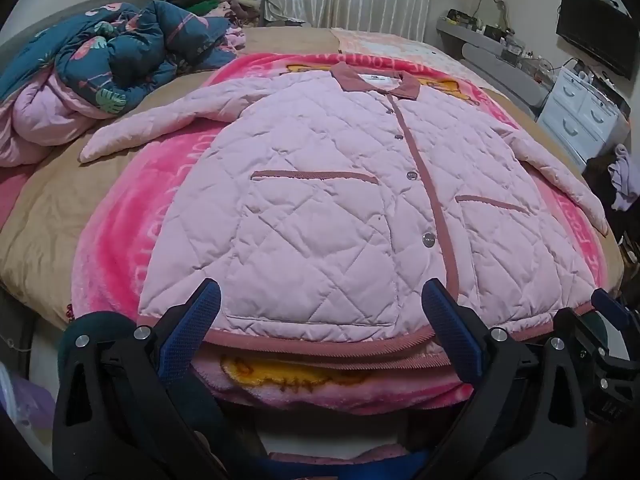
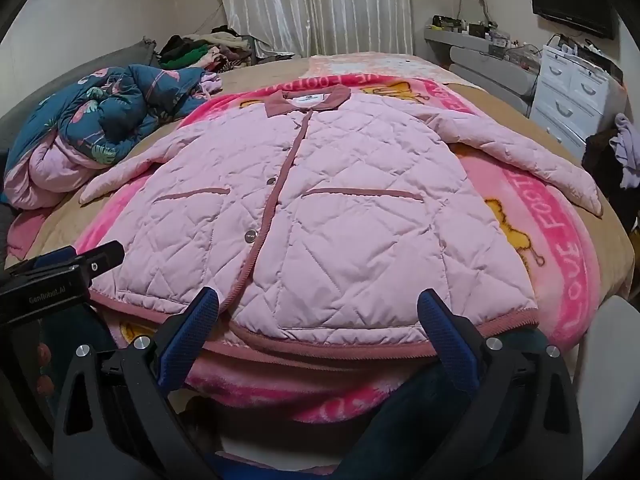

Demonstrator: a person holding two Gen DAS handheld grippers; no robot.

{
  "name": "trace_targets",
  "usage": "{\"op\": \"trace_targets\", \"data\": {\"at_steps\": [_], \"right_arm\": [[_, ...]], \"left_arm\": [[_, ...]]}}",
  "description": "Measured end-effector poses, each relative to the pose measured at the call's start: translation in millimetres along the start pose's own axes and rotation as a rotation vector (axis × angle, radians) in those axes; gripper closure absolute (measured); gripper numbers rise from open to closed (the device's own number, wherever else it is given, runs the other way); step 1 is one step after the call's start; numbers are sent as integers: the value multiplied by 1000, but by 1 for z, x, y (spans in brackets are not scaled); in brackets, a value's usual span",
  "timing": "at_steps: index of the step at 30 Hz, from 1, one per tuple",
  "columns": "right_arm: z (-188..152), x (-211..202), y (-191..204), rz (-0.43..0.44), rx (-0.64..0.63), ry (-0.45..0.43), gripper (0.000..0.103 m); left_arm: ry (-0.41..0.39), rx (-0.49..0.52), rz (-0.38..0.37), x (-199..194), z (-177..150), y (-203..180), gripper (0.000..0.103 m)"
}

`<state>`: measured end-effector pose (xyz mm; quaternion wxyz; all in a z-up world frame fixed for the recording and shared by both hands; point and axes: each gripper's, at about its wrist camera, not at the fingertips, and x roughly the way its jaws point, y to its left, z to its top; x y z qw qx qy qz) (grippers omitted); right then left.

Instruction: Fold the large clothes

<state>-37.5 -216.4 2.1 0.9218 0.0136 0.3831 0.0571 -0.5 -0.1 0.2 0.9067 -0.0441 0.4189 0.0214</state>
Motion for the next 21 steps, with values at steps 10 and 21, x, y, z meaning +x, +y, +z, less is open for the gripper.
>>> {"op": "trace_targets", "data": {"at_steps": [10, 21], "right_arm": [[0, 1, -1, 11, 3, 6, 4], [-1, 2, 2, 10, 3, 8, 4]], "left_arm": [[6, -1, 7, 0, 3, 1, 9], [7, -2, 6, -1, 3, 0, 9]]}}
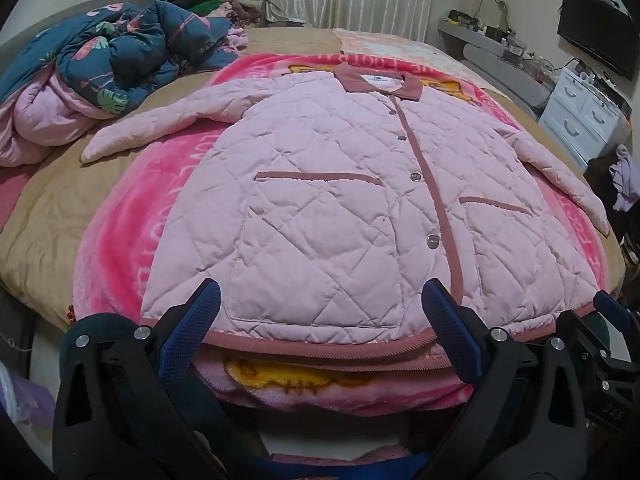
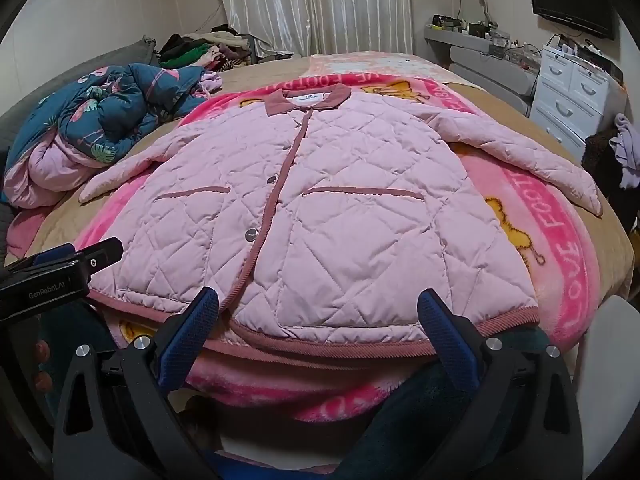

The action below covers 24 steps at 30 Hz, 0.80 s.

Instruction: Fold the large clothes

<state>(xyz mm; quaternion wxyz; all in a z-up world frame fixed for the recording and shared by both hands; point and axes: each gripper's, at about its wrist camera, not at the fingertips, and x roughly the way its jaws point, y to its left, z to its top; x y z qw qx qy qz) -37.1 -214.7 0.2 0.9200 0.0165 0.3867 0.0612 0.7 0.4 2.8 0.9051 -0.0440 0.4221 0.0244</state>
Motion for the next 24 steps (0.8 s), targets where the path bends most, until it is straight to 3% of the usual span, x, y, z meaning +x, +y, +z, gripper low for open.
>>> {"op": "trace_targets", "data": {"at_steps": [24], "right_arm": [[-1, 0, 0, -2, 0, 6, 4]], "left_arm": [[0, 13, -2, 4, -3, -1, 9]]}}
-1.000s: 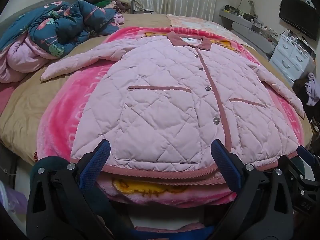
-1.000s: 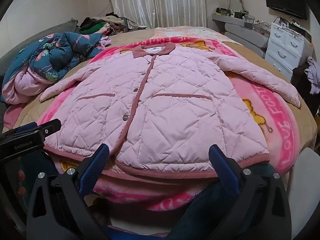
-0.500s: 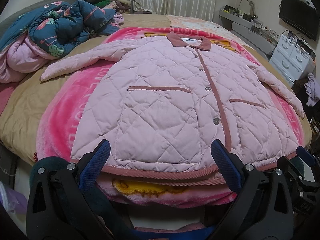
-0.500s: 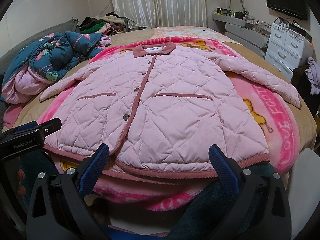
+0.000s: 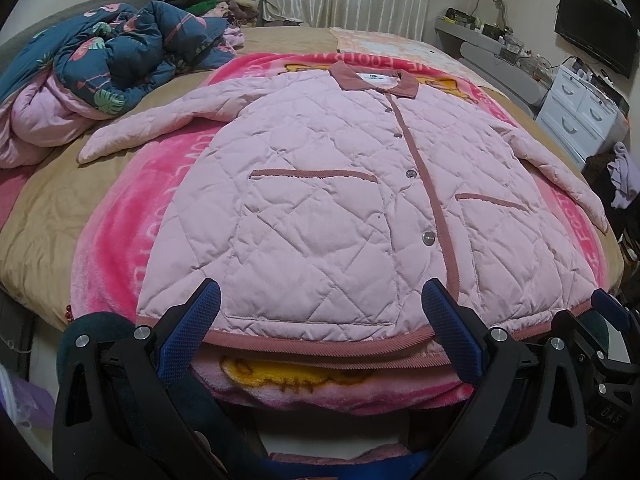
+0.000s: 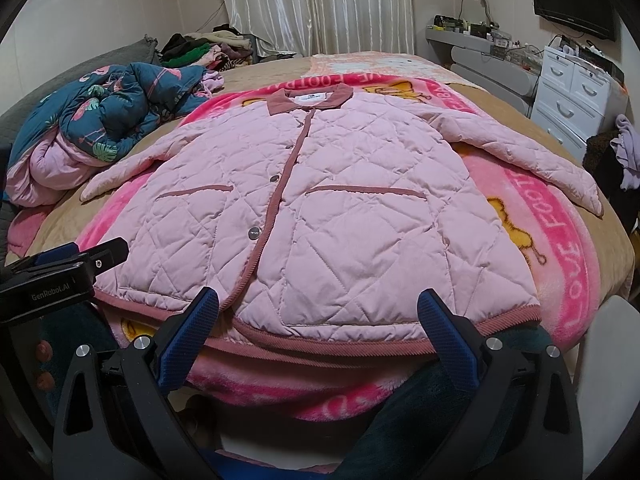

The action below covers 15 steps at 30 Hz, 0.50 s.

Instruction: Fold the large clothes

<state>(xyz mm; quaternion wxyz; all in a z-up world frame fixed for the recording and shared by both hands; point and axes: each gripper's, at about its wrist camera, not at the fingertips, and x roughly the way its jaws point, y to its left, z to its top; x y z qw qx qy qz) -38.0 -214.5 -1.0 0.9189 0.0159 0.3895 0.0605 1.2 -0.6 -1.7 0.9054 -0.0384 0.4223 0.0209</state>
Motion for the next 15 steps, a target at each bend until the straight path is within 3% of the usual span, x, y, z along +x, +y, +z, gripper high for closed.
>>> {"op": "trace_targets", "data": {"at_steps": [15], "right_arm": [[-3, 4, 4, 2, -4, 6, 4]], "left_arm": [[3, 0, -2, 0, -1, 0, 9]]}}
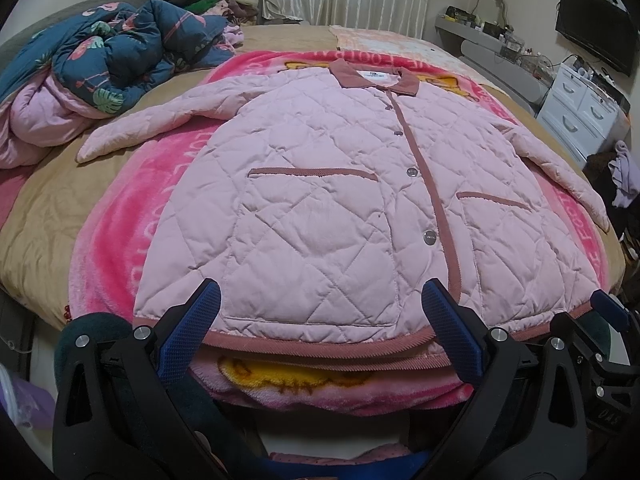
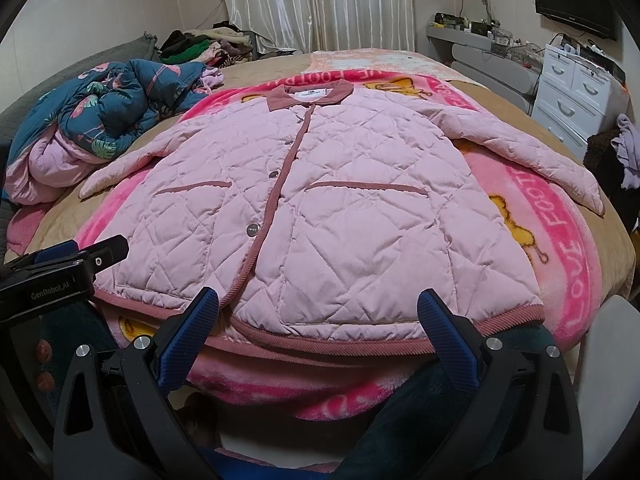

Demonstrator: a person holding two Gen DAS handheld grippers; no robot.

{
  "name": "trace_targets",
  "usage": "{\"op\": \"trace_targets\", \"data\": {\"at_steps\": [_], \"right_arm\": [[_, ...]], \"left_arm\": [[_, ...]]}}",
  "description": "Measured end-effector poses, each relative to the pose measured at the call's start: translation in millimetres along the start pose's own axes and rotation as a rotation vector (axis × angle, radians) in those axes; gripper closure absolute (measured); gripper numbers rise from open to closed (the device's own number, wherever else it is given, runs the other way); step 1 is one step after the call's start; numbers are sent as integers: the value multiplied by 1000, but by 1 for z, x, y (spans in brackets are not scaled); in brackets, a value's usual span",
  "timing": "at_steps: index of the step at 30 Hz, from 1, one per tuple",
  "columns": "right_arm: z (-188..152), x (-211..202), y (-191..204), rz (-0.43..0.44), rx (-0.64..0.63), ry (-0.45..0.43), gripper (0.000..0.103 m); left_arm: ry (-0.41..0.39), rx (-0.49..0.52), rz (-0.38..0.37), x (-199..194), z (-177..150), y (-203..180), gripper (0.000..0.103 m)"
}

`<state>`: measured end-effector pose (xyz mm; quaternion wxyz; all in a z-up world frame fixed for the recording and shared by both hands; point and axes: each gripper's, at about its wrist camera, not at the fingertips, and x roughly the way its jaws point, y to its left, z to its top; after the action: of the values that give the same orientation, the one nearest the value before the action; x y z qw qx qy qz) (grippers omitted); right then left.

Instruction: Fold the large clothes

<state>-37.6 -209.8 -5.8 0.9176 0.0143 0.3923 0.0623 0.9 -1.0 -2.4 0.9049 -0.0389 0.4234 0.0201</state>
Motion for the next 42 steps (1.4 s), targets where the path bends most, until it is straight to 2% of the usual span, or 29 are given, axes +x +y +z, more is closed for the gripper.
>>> {"op": "trace_targets", "data": {"at_steps": [9, 13, 28, 42], "right_arm": [[3, 4, -1, 1, -2, 5, 4], [17, 12, -7, 6, 0, 11, 4], [105, 44, -27, -7, 1, 9, 4], [189, 66, -76, -22, 78, -26, 4]], "left_arm": [[12, 4, 16, 10, 4, -2, 9], [24, 1, 19, 17, 17, -4, 9], [32, -16, 14, 53, 98, -15, 9], [42, -22, -10, 90, 189, -36, 9]]}}
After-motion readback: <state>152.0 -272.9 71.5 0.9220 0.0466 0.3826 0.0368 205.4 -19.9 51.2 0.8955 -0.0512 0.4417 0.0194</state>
